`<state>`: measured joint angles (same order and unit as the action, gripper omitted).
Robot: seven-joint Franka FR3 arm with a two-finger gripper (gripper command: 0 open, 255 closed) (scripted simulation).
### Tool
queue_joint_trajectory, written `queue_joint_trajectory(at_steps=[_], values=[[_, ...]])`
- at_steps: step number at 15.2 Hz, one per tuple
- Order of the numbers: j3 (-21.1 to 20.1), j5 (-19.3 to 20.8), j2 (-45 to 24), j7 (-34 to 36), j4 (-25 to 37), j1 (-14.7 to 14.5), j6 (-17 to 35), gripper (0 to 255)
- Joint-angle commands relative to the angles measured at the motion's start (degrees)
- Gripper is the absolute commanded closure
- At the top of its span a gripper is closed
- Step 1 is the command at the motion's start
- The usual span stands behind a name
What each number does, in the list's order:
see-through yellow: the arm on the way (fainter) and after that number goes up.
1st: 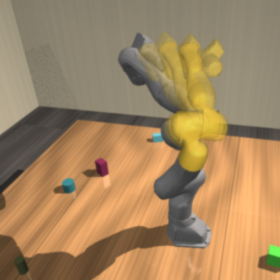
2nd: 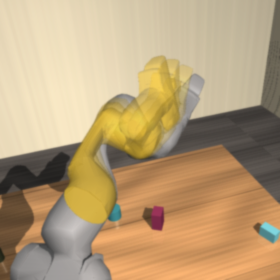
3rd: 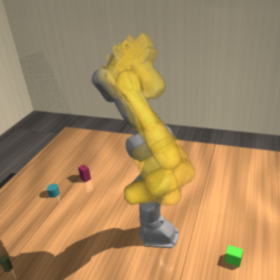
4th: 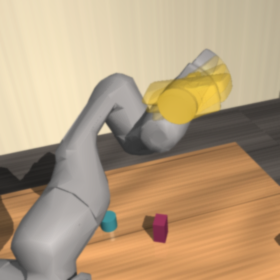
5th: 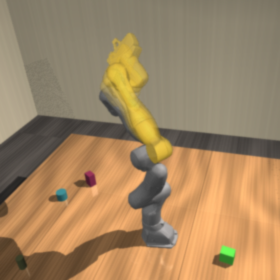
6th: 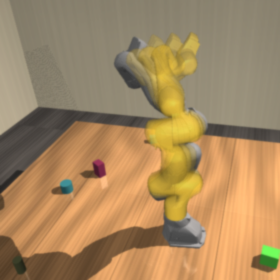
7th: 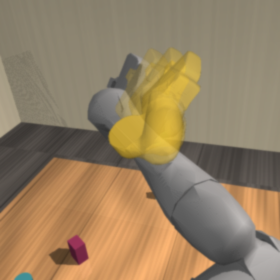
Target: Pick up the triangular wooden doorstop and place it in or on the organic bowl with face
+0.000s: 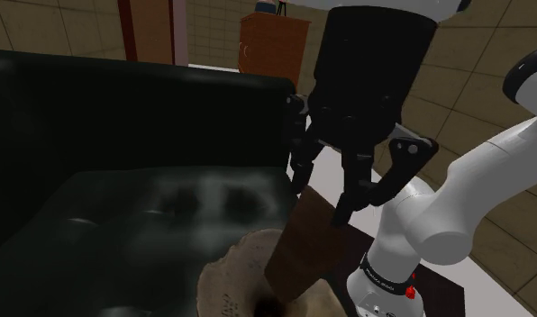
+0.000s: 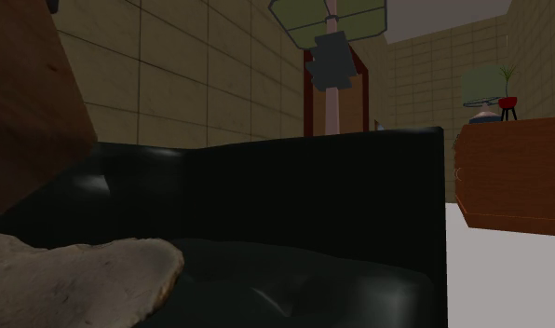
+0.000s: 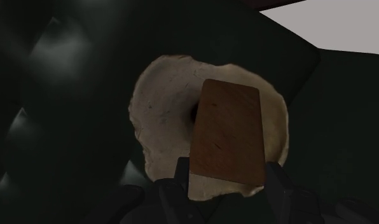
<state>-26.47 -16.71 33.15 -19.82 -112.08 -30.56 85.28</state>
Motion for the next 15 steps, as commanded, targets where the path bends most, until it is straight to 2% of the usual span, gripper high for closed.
queue_joint_trajectory(at_steps=[1,3,11,12,15], values=[[-0.1,-0.3,0.7,-0.3,-2.2,-0.2,1.6,255],[-0.3,-0.7,1.5,-0.6,-4.9,-0.4,3.4,255],[-0.3,-0.7,1.5,-0.6,-4.9,-0.4,3.4,255],[-0.3,-0.7,1.5,-0.6,-4.9,-0.4,3.4,0],[-0.3,-0.7,1.5,-0.6,-4.9,-0.4,3.4,0]])
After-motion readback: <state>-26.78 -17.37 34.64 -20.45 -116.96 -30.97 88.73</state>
